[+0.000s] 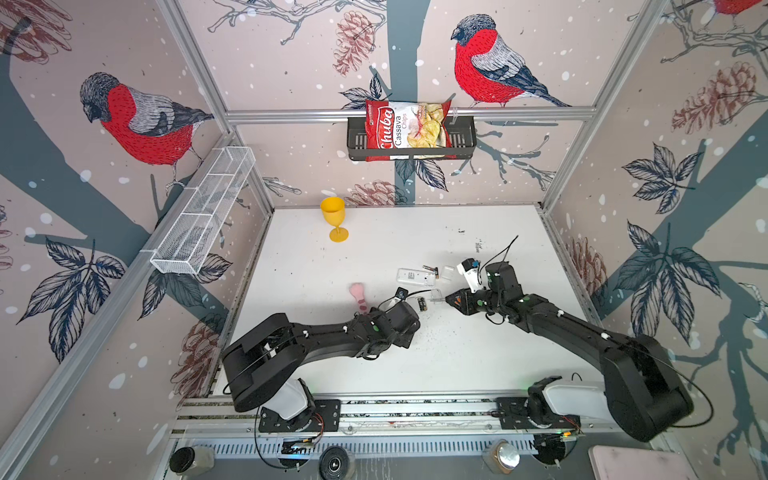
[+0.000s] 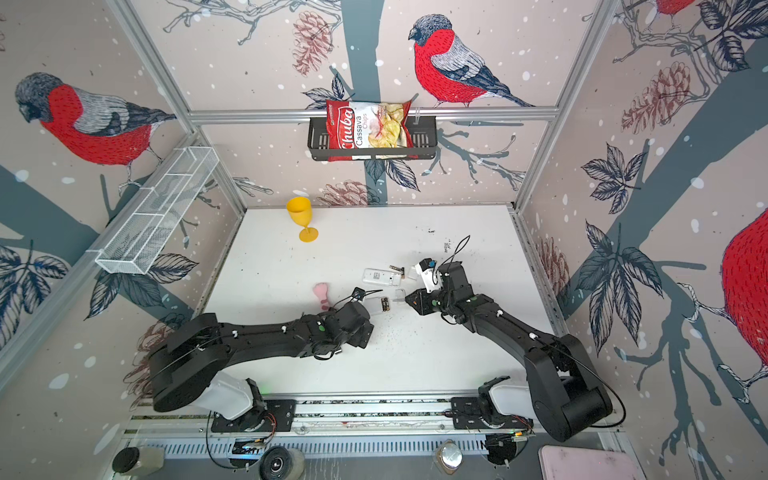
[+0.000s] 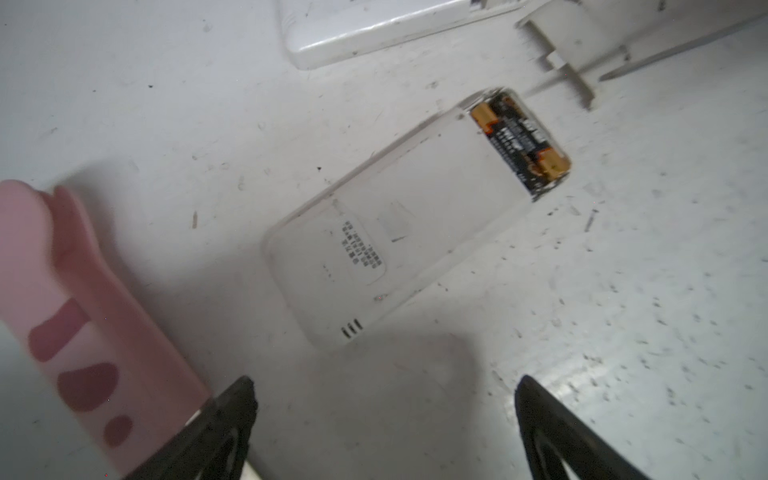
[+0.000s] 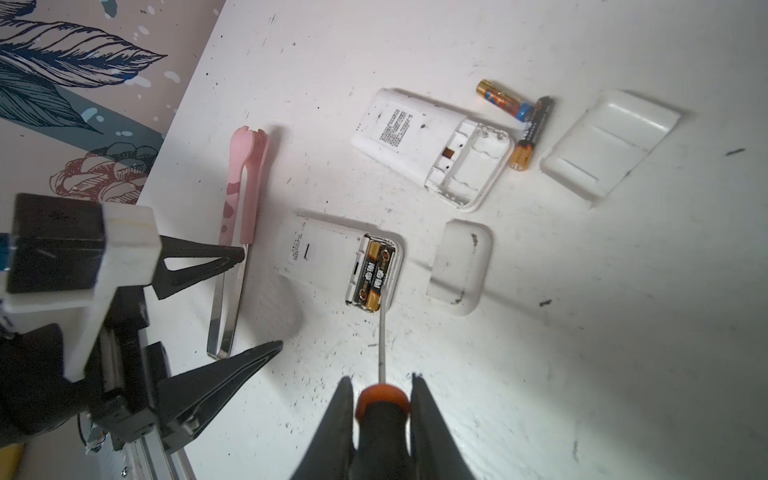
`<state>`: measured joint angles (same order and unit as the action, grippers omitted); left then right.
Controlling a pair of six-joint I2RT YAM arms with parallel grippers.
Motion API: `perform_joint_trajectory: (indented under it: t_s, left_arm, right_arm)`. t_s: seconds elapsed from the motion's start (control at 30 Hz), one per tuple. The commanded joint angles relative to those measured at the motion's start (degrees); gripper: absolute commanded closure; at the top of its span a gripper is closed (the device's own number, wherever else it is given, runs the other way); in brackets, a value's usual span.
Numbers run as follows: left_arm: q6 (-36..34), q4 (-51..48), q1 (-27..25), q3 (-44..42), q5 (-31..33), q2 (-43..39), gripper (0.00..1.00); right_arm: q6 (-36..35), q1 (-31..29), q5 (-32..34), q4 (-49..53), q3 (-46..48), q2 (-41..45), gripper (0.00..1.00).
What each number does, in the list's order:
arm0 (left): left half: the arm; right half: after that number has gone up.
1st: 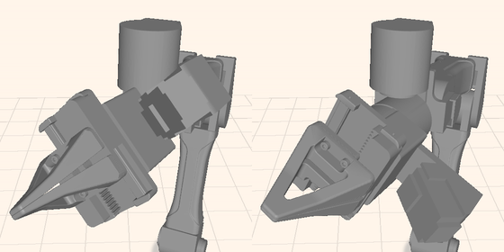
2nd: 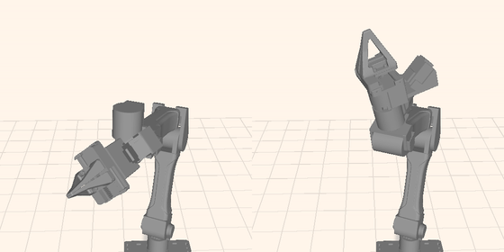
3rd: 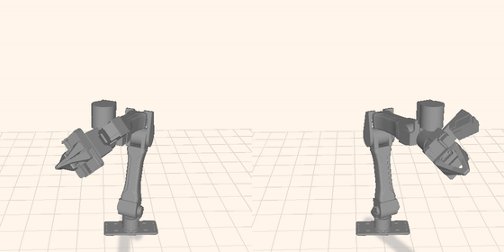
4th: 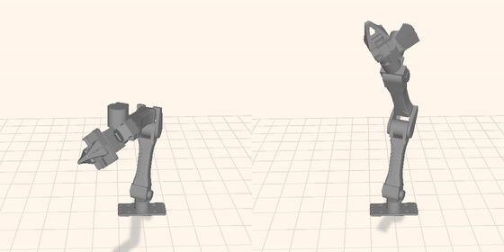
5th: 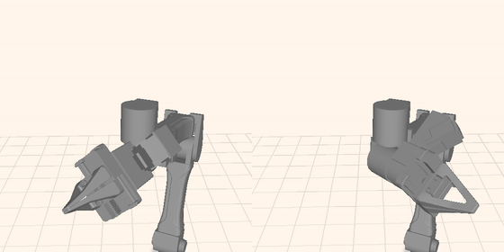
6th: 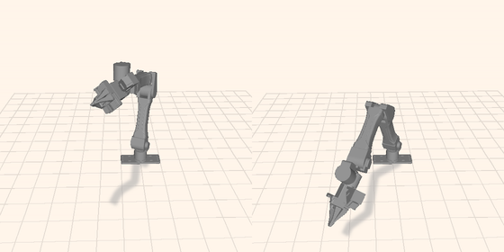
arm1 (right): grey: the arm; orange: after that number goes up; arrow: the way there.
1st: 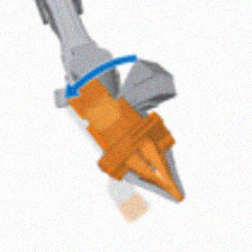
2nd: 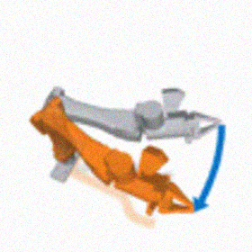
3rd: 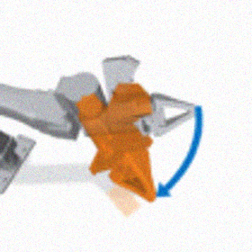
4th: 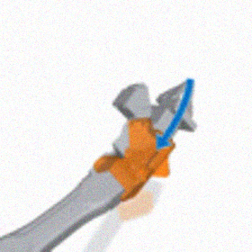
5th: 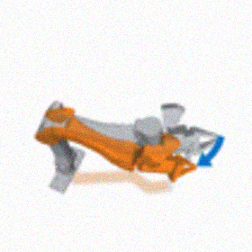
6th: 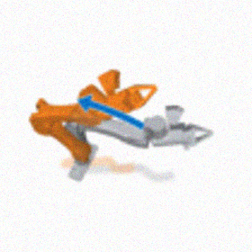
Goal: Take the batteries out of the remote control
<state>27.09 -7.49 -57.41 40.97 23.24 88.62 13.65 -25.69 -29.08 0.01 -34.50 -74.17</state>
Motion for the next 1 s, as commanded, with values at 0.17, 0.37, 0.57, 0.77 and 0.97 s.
perform_joint_trajectory:
  t_s: [0.17, 0.37, 0.57, 0.77, 0.97]
  left_arm:
    - [3.94, -3.81, -0.01, 3.4, 11.56, 4.85, 0.04]
    - [4.68, -2.98, 0.06, 5.32, 13.44, 8.45, 0.04]
    - [4.55, -1.38, 1.38, 6.8, 13.71, 9.81, 0.04]
    - [4.11, -0.37, 3.33, 7.82, 13.06, 9.92, 0.04]
    - [4.57, 0.33, 3.53, 5.58, 11.41, 4.57, 0.04]
  right_arm:
    - [0.32, 0.03, -1.96, -3.26, 0.71, 1.56, 1.0]
    - [0.08, 0.07, -1.68, -3.18, 0.88, 1.49, 1.0]
    - [0.11, -0.01, -1.0, -2.92, 1.1, 1.31, 1.0]
    - [-0.16, -0.79, 0.58, -2.06, 1.11, 0.9, 1.0]
    - [-0.77, -3.63, 2.09, -1.68, 1.04, 0.1, 1.0]
